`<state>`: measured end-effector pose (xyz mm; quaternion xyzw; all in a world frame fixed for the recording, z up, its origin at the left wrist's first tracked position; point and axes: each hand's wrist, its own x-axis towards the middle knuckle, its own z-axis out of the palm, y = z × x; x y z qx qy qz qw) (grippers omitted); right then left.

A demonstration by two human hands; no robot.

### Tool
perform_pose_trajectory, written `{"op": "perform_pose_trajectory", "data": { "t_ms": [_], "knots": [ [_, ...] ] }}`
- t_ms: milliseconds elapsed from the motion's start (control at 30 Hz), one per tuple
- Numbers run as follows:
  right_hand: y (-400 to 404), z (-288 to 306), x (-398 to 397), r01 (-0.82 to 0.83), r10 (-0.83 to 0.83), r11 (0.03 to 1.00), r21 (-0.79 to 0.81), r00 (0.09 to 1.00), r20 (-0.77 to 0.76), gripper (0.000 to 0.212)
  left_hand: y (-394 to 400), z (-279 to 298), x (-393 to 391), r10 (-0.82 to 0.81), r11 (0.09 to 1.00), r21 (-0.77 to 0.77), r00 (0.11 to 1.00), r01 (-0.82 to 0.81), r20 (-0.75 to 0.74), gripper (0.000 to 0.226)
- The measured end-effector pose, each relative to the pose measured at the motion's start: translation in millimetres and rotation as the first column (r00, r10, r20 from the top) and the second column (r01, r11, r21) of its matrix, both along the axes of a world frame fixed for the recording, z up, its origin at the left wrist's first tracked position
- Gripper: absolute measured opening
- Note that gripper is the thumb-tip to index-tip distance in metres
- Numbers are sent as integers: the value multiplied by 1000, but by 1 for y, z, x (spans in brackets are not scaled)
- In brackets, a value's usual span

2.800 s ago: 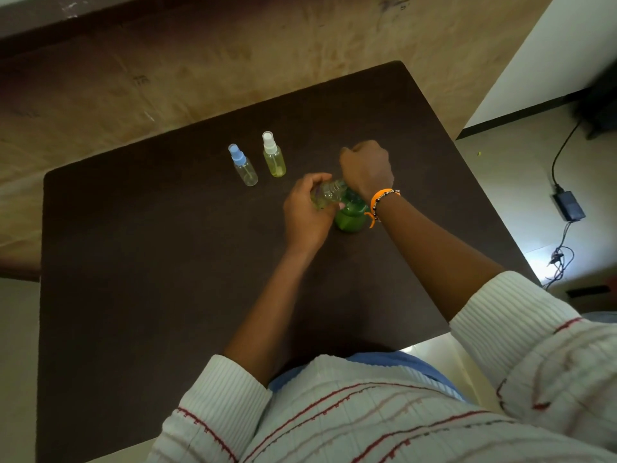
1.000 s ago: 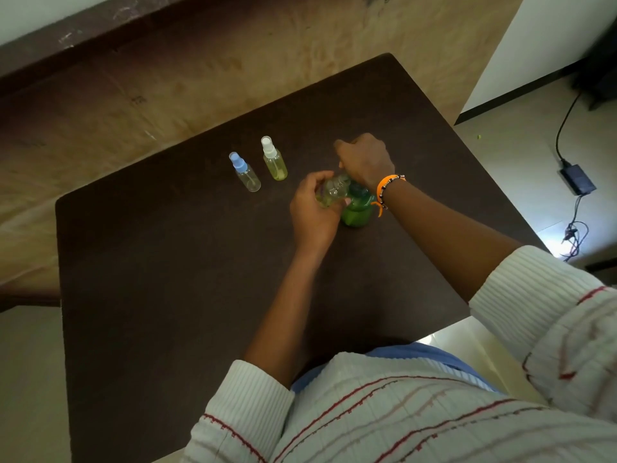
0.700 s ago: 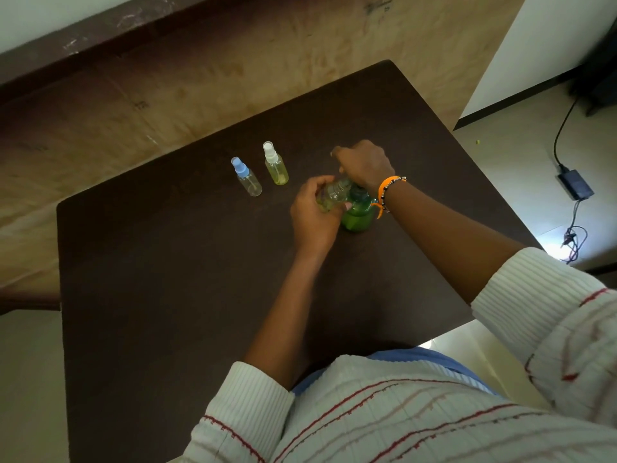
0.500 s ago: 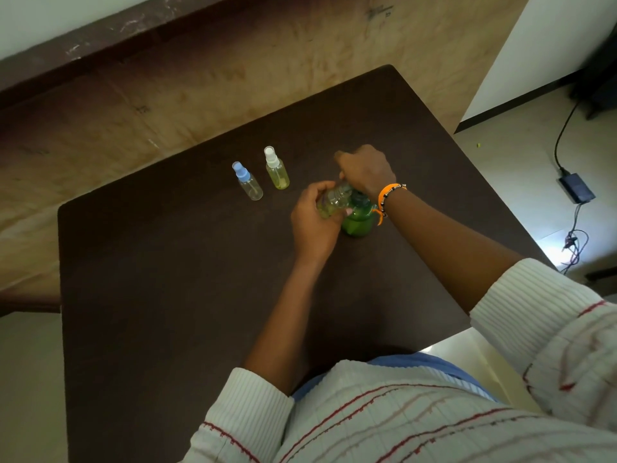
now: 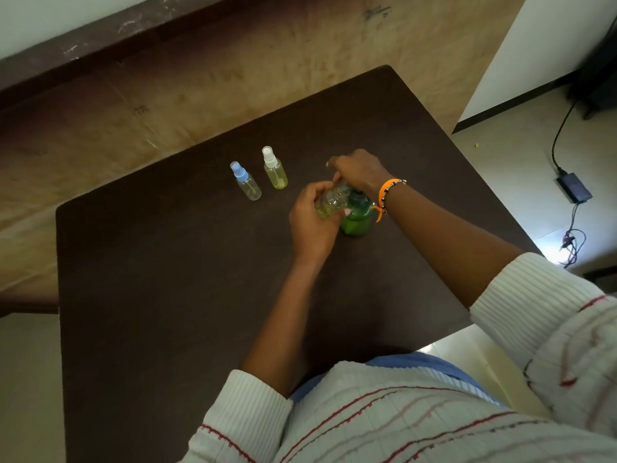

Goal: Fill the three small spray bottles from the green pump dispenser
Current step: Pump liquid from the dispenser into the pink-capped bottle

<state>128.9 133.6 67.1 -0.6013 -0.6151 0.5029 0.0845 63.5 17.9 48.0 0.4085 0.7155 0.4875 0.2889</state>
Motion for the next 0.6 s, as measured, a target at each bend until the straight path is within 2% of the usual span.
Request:
{"op": "perform_pose_trajectory", "data": {
  "t_ms": [100, 233, 300, 433, 600],
  "knots": [
    [-2, -3, 0, 79, -82, 993, 82, 996, 24, 55, 0, 0, 1, -4, 1000, -21, 1000, 4, -4, 44],
    [-4, -8, 0, 103, -115, 981, 163, 991, 69, 38, 1, -1, 1, 0, 999, -38, 1000, 0, 4, 45],
    [-3, -9, 0, 106, -115, 983, 152, 992, 51, 36, 1, -1, 0, 0, 999, -33, 1000, 0, 7, 44],
    [1, -4, 0, 111, -112, 994, -9, 992, -65, 28, 1, 1, -2, -7, 1000, -8, 1000, 7, 19, 44],
    [-3, -11, 0, 173, -170, 978, 119, 985, -36, 32, 2, -2, 0, -16, 1000, -12, 1000, 16, -2, 45]
  ]
}}
